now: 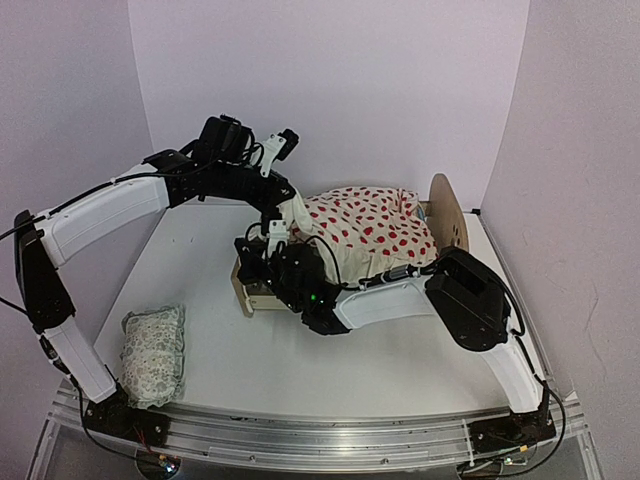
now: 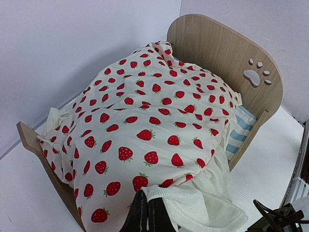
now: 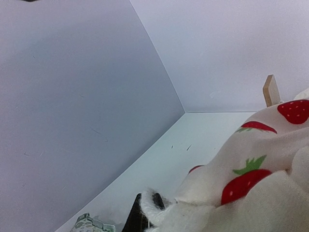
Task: Set up the pet bed
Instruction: Cross the left ropes of the mattress attached to the bed frame.
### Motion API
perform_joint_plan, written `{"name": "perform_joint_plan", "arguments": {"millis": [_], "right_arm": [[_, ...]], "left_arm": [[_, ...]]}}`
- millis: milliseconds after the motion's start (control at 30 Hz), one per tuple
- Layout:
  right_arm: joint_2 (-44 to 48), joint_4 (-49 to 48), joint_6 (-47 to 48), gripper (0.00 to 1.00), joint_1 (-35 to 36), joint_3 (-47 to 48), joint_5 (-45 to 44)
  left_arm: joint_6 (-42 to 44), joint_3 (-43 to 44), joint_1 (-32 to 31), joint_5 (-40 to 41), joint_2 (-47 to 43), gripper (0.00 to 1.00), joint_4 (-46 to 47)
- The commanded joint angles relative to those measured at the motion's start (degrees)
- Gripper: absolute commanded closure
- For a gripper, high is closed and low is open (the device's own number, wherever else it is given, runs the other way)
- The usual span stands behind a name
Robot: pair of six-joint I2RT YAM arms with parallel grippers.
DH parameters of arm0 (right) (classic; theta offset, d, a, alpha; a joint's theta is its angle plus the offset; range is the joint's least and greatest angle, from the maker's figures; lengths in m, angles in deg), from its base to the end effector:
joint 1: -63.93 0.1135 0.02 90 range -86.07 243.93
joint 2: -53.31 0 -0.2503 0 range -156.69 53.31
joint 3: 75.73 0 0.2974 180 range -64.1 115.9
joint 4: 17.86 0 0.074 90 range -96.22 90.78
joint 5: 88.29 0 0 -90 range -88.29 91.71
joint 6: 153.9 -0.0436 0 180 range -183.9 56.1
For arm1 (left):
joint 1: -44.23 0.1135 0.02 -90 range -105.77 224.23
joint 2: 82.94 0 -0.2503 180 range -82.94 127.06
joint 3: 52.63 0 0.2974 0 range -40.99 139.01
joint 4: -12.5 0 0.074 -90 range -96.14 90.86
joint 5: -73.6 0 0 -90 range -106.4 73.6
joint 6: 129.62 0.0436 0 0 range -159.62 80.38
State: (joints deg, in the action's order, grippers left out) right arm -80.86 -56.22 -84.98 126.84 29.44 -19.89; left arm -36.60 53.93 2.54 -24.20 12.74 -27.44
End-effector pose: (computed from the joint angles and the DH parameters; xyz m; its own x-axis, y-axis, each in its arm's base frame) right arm 0.2727 0.4980 0.1675 -0.1691 0.4037 -0.8991 -0.6447 0.6447 0.4107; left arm 0.3241 -0.2966 0.3618 -0.3228 0.3574 -0.8764 0.7656 0.6430 -0.0198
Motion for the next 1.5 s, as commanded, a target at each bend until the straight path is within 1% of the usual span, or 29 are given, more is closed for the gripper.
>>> {"name": "perform_joint_plan", "arguments": {"millis": [0, 133, 167, 200, 267, 333, 400, 533, 633, 700, 833, 867, 967, 1100, 1267, 1467], "right_arm": [[3.41, -3.35, 0.37, 1.0, -0.2, -2.73, -0.91], [5.8, -2.23, 1.12, 1.0, -0.22, -8.12, -4.25], [6.48, -1.04, 1.49, 0.99, -0.22, -9.19, -5.22], [7.05, 0.32, 1.79, 0.94, -0.23, -10.05, -5.85], [7.98, 2.54, 2.38, 0.82, -0.24, -11.38, -6.15], [8.6, 4.4, 2.34, 0.68, -0.24, -12.03, -5.37], [9.15, 7.16, 1.99, 0.6, -0.21, -11.94, -4.17], [10.97, 10.87, 0.28, 0.5, -0.12, -12.63, -0.71], [13.43, 13.11, -1.0, 0.46, -0.1, -14.71, 3.15], [15.43, 15.0, -1.92, 0.42, -0.07, -17.1, 5.88], [21.07, 19.18, -2.44, 0.3, 0.24, -22.7, 8.97], [22.34, 20.4, -2.55, 0.26, 0.31, -24.14, 9.41], [25.68, 23.82, -2.23, 0.19, 0.57, -27.33, 10.34], [29.65, 27.86, -2.11, 0.18, 1.08, -30.57, 10.42], [34.23, 31.9, -3.46, 0.15, 1.95, -34.85, 9.23], [37.94, 33.68, -4.33, 0.15, 2.39, -38.44, 7.79]], "left_arm": [[0.45, 0.44, -0.31, -0.37, -1.15, 1.0, -0.53], [0.14, -1.09, -0.3, -0.42, -1.37, 1.0, -0.26], [0.01, -1.58, -0.3, -0.4, -1.44, 1.0, -0.13], [-0.15, -2.18, -0.32, -0.45, -1.58, 1.0, 0.0], [-0.48, -3.17, -0.32, -0.53, -1.82, 1.0, 0.3], [-0.7, -4.3, -0.3, -0.63, -2.03, 1.0, 0.66], [-0.82, -5.34, -0.31, -0.25, -2.21, 1.0, 1.01], [-0.83, -6.19, -0.32, 1.02, -1.91, 1.0, 0.31], [-1.43, -6.45, -0.22, 4.16, -1.84, 1.0, -0.49], [-1.56, -6.67, -0.19, 6.04, -1.93, 1.0, -1.14], [-2.0, -7.6, 0.03, 9.06, -2.93, 1.0, -1.78], [-2.1, -8.13, -0.02, 9.31, -3.32, 1.0, -1.57], [-2.43, -9.85, 0.03, 9.36, -3.95, 1.0, -1.36], [-2.5, -12.44, 0.04, 9.03, -4.62, 1.0, -1.4], [-4.69, -16.44, 0.05, 8.96, -5.29, 0.99, -0.11], [-5.33, -16.55, 0.02, 10.66, -4.23, 0.91, 0.51]]}}
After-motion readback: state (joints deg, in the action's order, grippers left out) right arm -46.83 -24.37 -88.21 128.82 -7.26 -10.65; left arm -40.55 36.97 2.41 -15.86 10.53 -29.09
